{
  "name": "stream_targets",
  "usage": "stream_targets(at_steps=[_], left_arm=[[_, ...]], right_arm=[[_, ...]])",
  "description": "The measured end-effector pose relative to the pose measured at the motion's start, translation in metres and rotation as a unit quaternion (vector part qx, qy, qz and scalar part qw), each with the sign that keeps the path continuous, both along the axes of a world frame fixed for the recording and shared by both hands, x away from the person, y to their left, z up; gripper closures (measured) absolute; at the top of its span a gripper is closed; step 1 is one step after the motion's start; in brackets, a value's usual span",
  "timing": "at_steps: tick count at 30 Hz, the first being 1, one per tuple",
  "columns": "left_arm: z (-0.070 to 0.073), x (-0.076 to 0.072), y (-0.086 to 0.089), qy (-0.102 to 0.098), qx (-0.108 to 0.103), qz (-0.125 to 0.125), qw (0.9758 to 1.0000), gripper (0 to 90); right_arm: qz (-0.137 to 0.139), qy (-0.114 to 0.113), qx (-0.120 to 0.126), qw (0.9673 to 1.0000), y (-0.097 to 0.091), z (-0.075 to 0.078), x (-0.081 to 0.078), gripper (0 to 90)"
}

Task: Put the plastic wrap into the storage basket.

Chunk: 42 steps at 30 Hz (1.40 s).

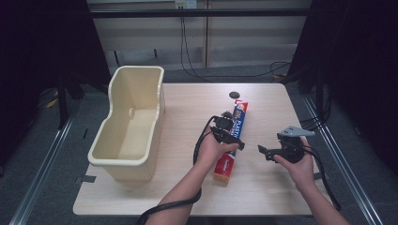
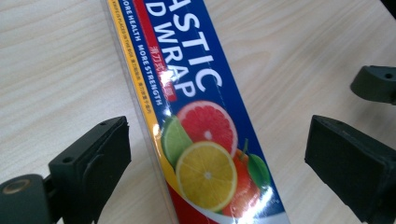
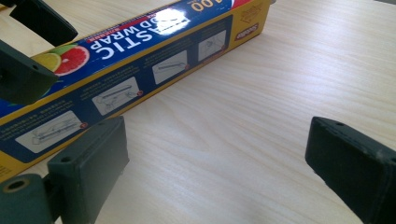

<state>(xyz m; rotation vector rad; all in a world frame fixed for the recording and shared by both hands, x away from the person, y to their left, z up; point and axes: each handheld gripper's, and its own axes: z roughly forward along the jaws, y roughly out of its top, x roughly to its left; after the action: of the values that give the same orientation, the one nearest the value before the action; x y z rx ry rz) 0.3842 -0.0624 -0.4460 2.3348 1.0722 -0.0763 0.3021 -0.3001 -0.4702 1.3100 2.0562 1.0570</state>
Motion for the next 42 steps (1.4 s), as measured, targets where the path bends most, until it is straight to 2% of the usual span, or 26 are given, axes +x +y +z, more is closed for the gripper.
stream_targets(at_steps=[5, 8, 9, 11, 13, 16, 19, 20, 24, 28, 30, 32, 35, 36, 37, 38, 39, 40, 42], left_arm=[[-0.005, 0.004, -0.004, -0.001, 0.005, 0.004, 1.0000, 7.4], [-0.008, 0.005, -0.007, -0.002, 0.016, 0.005, 0.9999, 8.7], [-0.010, 0.006, -0.007, -0.001, 0.010, 0.007, 0.9999, 9.6], [-0.011, 0.007, -0.007, 0.000, 0.016, 0.004, 0.9999, 11.6], [-0.014, 0.008, -0.009, -0.001, 0.013, 0.010, 0.9999, 13.0], [-0.016, 0.009, -0.012, 0.005, 0.021, 0.007, 0.9997, 15.0], [-0.017, 0.009, -0.012, -0.001, 0.027, 0.008, 0.9996, 19.6], [-0.017, 0.009, -0.012, 0.000, 0.030, 0.011, 0.9995, 22.6], [-0.016, 0.009, -0.008, 0.008, 0.029, 0.016, 0.9994, 25.4], [-0.012, 0.008, 0.001, 0.010, 0.046, 0.019, 0.9987, 31.0], [-0.011, 0.007, 0.007, 0.012, 0.045, 0.027, 0.9985, 33.7], [-0.010, 0.007, 0.013, 0.014, 0.053, 0.026, 0.9982, 35.6], [-0.007, 0.004, 0.019, 0.017, 0.063, 0.025, 0.9975, 37.3], [-0.008, 0.002, 0.020, 0.017, 0.060, 0.030, 0.9976, 37.7], [-0.006, 0.002, 0.023, 0.022, 0.069, 0.020, 0.9972, 37.8], [-0.006, 0.000, 0.024, 0.021, 0.071, 0.024, 0.9970, 37.8], [-0.006, 0.000, 0.026, 0.019, 0.071, 0.019, 0.9972, 37.7], [-0.007, 0.000, 0.025, 0.021, 0.064, 0.027, 0.9974, 37.1], [-0.007, 0.002, 0.025, 0.026, 0.073, 0.016, 0.9968, 35.2]], right_arm=[[0.000, 0.001, 0.002, 1.0000, -0.001, 0.000, 0.000, 5.5], [0.000, 0.000, 0.002, 1.0000, -0.002, 0.000, 0.000, 5.3], [-0.002, 0.000, 0.002, 1.0000, -0.002, 0.000, 0.000, 5.3], [-0.002, 0.001, 0.003, 1.0000, -0.002, 0.000, 0.000, 5.3], [0.000, -0.001, 0.003, 1.0000, -0.002, 0.000, 0.001, 5.3], [-0.001, 0.000, 0.003, 1.0000, -0.002, 0.000, 0.000, 5.3], [-0.001, -0.001, 0.004, 1.0000, -0.002, 0.001, 0.000, 5.3], [-0.003, 0.000, 0.006, 1.0000, -0.003, 0.001, 0.000, 5.3], [-0.005, 0.000, 0.006, 1.0000, -0.003, 0.001, 0.000, 5.5], [-0.001, 0.001, 0.004, 1.0000, -0.002, -0.001, 0.001, 5.5], [0.001, -0.001, 0.003, 1.0000, -0.001, -0.001, 0.001, 5.5], [0.002, -0.001, 0.004, 1.0000, -0.001, 0.000, 0.001, 5.5], [-0.001, 0.002, 0.006, 1.0000, 0.000, 0.000, 0.001, 5.5], [-0.001, 0.001, 0.005, 1.0000, 0.000, 0.000, 0.001, 5.5], [-0.001, 0.001, 0.004, 1.0000, 0.000, 0.000, 0.001, 5.5], [-0.001, 0.000, 0.004, 1.0000, 0.000, 0.000, 0.001, 5.5], [-0.001, 0.001, 0.005, 1.0000, 0.000, 0.000, 0.001, 5.5], [0.000, 0.001, 0.005, 1.0000, 0.000, 0.000, 0.001, 5.5], [0.000, -0.001, 0.004, 1.0000, 0.000, 0.000, 0.001, 5.6]])
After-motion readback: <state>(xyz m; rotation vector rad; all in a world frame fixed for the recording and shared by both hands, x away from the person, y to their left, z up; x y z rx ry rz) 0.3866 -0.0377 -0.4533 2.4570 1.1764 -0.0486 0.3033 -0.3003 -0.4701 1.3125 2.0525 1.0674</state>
